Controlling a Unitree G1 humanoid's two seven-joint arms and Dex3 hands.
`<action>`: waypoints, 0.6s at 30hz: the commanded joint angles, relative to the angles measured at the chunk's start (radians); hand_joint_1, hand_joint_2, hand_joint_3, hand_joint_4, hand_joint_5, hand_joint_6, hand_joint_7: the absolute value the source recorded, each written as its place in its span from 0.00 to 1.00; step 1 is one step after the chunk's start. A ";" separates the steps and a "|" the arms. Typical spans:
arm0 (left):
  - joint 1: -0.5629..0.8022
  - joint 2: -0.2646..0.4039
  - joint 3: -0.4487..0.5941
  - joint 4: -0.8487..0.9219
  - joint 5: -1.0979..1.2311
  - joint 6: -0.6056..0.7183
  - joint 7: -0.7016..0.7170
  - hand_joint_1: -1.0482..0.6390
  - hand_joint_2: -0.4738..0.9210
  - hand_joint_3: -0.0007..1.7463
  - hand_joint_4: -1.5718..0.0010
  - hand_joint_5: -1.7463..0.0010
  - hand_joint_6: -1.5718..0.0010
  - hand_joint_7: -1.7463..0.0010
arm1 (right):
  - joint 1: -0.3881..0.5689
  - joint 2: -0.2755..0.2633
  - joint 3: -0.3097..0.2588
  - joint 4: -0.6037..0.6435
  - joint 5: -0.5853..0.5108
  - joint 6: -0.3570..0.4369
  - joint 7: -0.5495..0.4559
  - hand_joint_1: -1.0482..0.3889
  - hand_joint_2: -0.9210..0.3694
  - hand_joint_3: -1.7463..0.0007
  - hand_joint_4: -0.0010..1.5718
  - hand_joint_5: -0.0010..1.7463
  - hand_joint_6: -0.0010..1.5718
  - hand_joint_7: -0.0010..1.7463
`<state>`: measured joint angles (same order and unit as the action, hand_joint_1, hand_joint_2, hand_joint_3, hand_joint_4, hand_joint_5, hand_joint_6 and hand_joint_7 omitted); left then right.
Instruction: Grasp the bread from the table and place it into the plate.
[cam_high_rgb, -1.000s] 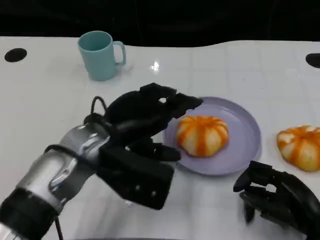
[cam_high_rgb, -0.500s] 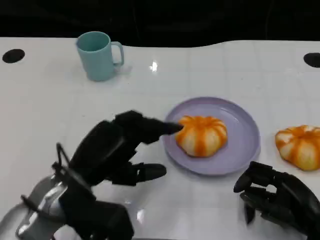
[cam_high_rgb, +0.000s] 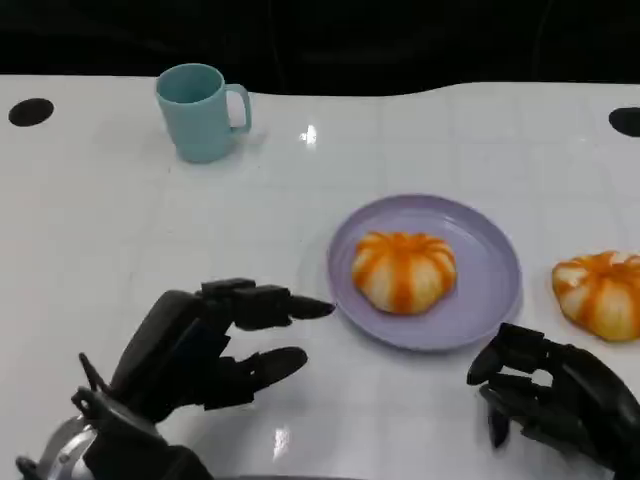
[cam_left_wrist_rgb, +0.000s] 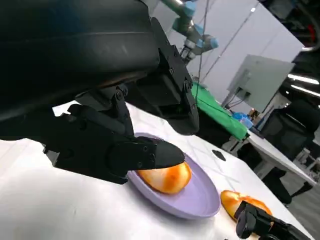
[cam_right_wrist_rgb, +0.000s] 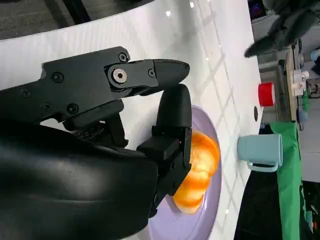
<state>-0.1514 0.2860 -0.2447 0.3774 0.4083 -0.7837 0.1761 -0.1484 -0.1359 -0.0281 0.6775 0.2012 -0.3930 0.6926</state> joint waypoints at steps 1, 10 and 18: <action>0.025 -0.009 0.018 0.038 -0.075 -0.042 -0.036 0.39 1.00 0.21 0.52 0.43 0.46 0.80 | 0.021 -0.018 -0.005 0.019 -0.005 0.022 0.000 0.36 0.00 0.85 0.42 1.00 0.42 0.80; 0.052 -0.065 0.048 0.129 -0.254 -0.119 -0.145 0.27 1.00 0.29 0.53 0.14 0.53 0.40 | 0.025 -0.020 -0.001 0.007 -0.011 0.036 -0.012 0.35 0.00 0.85 0.43 1.00 0.43 0.79; 0.112 -0.127 0.073 0.098 -0.437 -0.041 -0.282 0.25 1.00 0.32 0.54 0.00 0.67 0.06 | 0.035 -0.021 0.001 -0.011 -0.013 0.034 -0.012 0.36 0.00 0.85 0.42 1.00 0.43 0.79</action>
<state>-0.0626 0.1660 -0.1909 0.4941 0.0137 -0.8498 -0.0712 -0.1440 -0.1368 -0.0268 0.6629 0.1985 -0.3786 0.6857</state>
